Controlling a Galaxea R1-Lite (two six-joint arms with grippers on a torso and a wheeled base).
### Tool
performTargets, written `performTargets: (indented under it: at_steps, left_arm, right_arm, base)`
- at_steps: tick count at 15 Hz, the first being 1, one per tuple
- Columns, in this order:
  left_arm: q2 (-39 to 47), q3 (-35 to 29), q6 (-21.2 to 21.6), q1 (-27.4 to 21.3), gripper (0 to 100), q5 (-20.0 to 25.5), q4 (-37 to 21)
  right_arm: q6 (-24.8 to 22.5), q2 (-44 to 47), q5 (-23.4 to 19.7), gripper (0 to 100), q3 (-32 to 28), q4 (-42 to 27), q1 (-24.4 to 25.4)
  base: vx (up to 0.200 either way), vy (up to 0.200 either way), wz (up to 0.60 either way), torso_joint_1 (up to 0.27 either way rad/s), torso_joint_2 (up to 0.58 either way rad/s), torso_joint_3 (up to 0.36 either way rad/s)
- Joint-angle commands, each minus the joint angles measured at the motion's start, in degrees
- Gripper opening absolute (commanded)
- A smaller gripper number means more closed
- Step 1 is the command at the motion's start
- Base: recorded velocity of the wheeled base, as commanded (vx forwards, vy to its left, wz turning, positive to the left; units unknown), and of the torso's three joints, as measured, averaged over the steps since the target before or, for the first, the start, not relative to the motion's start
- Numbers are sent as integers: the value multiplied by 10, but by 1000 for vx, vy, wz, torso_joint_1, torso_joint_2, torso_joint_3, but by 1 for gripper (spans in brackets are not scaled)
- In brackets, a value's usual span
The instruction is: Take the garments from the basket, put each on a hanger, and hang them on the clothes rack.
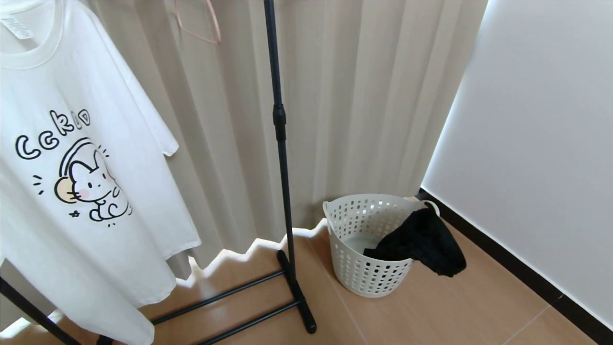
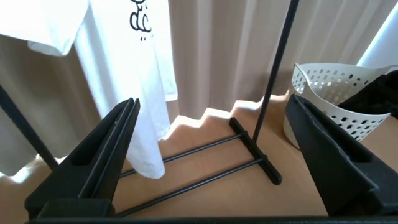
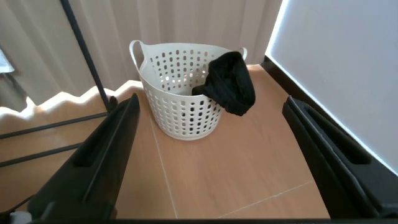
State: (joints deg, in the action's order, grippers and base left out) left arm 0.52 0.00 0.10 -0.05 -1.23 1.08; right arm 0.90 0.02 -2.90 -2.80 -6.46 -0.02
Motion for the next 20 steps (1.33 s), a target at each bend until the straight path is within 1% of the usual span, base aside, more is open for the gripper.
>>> performTargets:
  at_steps: [1, 6, 14, 15, 20]
  left_arm:
    - [1, 0, 0, 0, 100, 0, 1]
    - [1, 0, -3, 0, 100, -1, 0]
    - [1, 0, -1, 0, 100, 0, -2]
    - [2, 0, -1, 0, 100, 0, -2]
    - [1, 0, -2, 0, 100, 0, 0]
  right_arm:
    - [1, 0, 0, 100, 0, 0, 0]
    - [1, 0, 0, 100, 0, 0, 0]
    - [0, 0, 0, 100, -1, 0, 0]
    - [0, 0, 0, 100, 0, 0, 0]
    - [0, 0, 0, 100, 0, 0, 0]
  base:
    - [0, -200, 0, 7, 7, 2]
    - [0, -200, 0, 0, 1, 3]
    - [200, 0, 0, 0, 2, 4]
    - [0, -200, 0, 2, 2, -2]
    - [0, 0, 0, 0, 0, 0]
